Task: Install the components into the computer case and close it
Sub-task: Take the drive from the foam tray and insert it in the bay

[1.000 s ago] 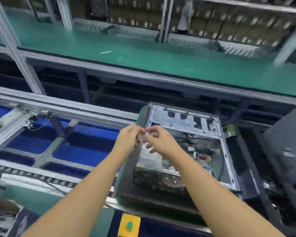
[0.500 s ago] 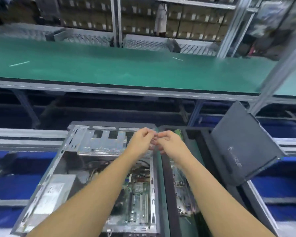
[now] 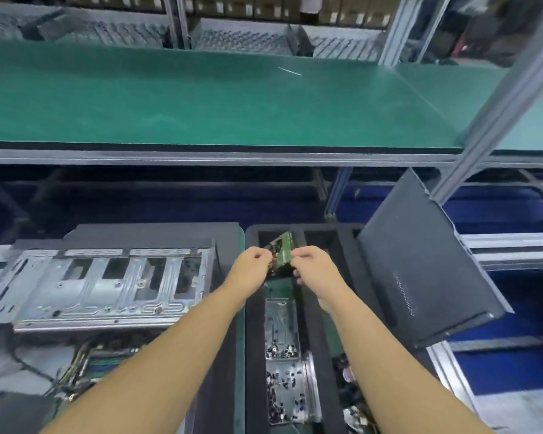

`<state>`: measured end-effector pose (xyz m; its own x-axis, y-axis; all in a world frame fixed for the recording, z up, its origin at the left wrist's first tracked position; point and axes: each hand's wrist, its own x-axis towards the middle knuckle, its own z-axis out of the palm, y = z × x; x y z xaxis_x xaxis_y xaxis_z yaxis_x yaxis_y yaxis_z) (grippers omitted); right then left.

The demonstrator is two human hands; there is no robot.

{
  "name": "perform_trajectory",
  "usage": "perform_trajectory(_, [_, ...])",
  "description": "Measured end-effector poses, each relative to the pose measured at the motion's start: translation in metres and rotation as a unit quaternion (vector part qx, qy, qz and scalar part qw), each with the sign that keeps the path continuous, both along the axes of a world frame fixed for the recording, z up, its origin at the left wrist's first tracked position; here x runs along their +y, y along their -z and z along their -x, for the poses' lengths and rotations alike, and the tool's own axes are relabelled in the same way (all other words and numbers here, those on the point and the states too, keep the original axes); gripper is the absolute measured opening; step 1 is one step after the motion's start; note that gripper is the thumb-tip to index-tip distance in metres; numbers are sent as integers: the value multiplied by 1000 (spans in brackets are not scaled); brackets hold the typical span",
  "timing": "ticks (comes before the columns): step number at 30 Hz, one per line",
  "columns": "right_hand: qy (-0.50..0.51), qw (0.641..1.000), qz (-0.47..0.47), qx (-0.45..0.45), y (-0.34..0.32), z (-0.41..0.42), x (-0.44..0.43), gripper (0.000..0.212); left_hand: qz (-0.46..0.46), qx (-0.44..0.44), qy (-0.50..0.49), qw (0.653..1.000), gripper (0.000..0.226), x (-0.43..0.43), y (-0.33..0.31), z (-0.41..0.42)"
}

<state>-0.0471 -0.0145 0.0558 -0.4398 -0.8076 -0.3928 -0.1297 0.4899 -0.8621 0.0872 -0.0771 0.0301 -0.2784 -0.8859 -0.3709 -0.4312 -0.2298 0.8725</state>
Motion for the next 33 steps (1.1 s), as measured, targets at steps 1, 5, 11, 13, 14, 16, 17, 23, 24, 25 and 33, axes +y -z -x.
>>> perform_trajectory(1, [5,1000,-7,1,7,6,-4,15,-15,-7,-7,1000,20,-5,7,5])
perform_trajectory(5, [24,999,-36,-10,37,25,-21,16,-101,5,-19,995,45,-22,28,25])
perform_trajectory(11, [51,997,-62,-13,77,37,-48,29,-178,45,-20,983,64,-42,52,37])
perform_trajectory(13, [44,996,-74,2,90,38,-57,44,-192,54,-24,980,65,-47,58,38])
perform_trajectory(14, [40,996,-80,9,96,38,-61,50,-196,53,-25,979,66,-49,61,38])
perform_trajectory(16, [35,995,-95,21,106,37,-69,58,-200,48,-28,978,65,-51,66,42])
perform_trajectory(17, [35,993,-103,33,110,36,-74,59,-202,49,-30,978,64,-52,68,44])
perform_trajectory(23, [36,979,-150,130,119,23,-103,58,-208,48,-57,975,66,-49,69,49])
perform_trajectory(24, [38,978,-154,138,119,21,-105,58,-209,47,-67,975,65,-49,68,49])
perform_trajectory(25, [37,976,-153,150,119,20,-104,56,-208,50,-79,974,65,-50,66,48])
perform_trajectory(33, [33,976,-109,187,108,14,-87,29,-209,74,-116,968,58,-48,46,40])
